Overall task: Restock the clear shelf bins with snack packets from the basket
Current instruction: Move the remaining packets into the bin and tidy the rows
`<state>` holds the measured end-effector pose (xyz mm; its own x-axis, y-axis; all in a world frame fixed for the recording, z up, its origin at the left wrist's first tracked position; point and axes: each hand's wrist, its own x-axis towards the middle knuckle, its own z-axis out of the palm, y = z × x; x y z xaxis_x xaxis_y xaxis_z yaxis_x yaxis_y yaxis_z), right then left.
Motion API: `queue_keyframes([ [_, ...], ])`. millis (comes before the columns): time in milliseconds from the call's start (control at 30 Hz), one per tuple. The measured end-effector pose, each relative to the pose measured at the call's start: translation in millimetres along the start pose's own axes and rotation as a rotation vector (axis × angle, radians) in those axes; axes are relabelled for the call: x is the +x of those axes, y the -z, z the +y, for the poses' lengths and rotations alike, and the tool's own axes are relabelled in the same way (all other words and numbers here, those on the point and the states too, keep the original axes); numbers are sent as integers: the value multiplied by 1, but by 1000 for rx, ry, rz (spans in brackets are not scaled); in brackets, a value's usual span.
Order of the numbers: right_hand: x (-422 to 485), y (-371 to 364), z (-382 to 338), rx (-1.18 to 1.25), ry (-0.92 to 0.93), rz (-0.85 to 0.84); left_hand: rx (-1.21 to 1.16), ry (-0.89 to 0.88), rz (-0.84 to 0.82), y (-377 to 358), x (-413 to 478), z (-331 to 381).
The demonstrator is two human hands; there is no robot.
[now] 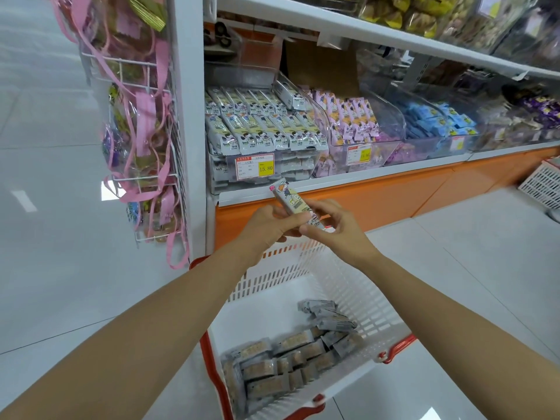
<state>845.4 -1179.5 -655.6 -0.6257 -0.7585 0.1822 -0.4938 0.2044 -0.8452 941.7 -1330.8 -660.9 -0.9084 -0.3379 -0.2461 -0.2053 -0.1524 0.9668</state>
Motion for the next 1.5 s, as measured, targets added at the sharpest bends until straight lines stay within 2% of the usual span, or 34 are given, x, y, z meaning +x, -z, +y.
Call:
queue_keyframes([
  [100, 6, 8, -11, 23, 75, 69, -33, -101, 4, -3, -6, 17],
  [167, 9, 14, -16, 39, 96, 135, 94, -244, 63, -3, -10, 27],
  [333, 34, 25, -32, 102, 50, 357, 670, -812, 582, 17, -3, 49],
  [400, 52, 29, -44, 30, 76, 396, 933, -959, 710, 35, 7, 61],
  [467, 74, 32, -56, -57, 64, 430, 1178, -916, 691, 55, 19, 68],
  [533, 97, 33, -66, -126, 41, 464, 1394, -760, 604, 71, 25, 70],
  [633, 130, 31, -75, -207, 39, 498, 1596, -622, 543, 78, 31, 64],
  [800, 182, 26, -78, -511, 100, 509, 1580, -692, 597, 78, 36, 58],
  [1100, 245, 13, -69, -810, 11, 399, 1520, -758, 606, 84, 42, 50],
  [1367, 249, 14, -62, -741, -17, 340, 1550, -733, 614, 84, 42, 51],
  [1500, 227, 16, -65, -663, 63, 320, 1551, -702, 608, 83, 41, 52],
])
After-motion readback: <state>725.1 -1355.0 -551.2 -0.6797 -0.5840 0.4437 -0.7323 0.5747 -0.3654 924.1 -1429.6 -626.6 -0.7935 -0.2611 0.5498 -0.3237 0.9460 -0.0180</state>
